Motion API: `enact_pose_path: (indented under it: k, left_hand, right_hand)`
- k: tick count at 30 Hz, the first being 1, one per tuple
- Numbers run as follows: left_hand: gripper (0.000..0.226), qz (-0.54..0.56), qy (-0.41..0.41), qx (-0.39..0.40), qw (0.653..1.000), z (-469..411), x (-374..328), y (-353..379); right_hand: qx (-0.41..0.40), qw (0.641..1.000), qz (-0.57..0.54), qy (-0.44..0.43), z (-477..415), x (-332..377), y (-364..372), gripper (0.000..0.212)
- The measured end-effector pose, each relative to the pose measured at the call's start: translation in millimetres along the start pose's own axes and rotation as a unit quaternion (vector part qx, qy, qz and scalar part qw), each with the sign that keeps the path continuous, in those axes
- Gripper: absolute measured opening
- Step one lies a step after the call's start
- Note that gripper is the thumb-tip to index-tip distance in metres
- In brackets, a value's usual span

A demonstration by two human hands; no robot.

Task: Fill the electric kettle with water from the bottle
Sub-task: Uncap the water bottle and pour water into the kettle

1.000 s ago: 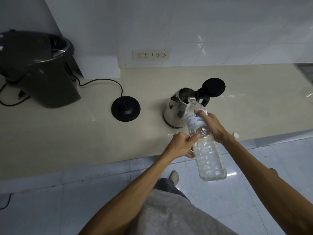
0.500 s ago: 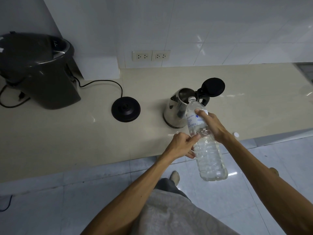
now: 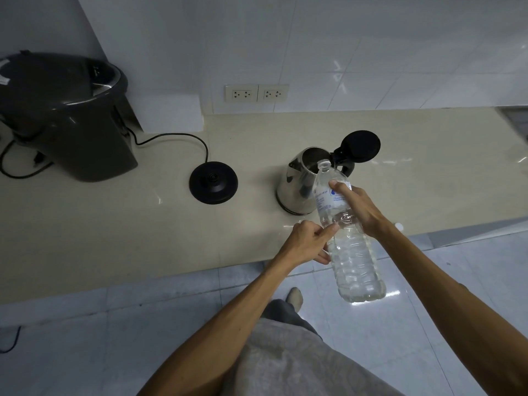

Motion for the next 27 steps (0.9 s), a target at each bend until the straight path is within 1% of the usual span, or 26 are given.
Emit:
enact_pose_path:
  k: [4, 10, 27]
  left_hand:
    - [0.058, 0.006, -0.004, -0.001, 1.0, 0, 1, 1]
    - [0.058, 0.009, -0.007, -0.003, 1.0, -3, 0, 0]
    - [0.058, 0.014, -0.009, -0.002, 1.0, -5, -5, 11]
  right_hand:
    - [-0.001, 1.0, -0.005, 0.003, -2, -1, 0, 0.043]
    - [0.008, 1.0, -0.003, 0.006, -5, 0, -2, 0.049]
    - [0.025, 0.999, 0.02, 0.009, -7, -4, -9, 0.053]
Point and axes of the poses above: each hand's wrist, its own z-axis away from the middle knuckle, its own y-axis out of the palm, x = y × z, the point moved 8 cm from there along -z, towards the middle knuckle
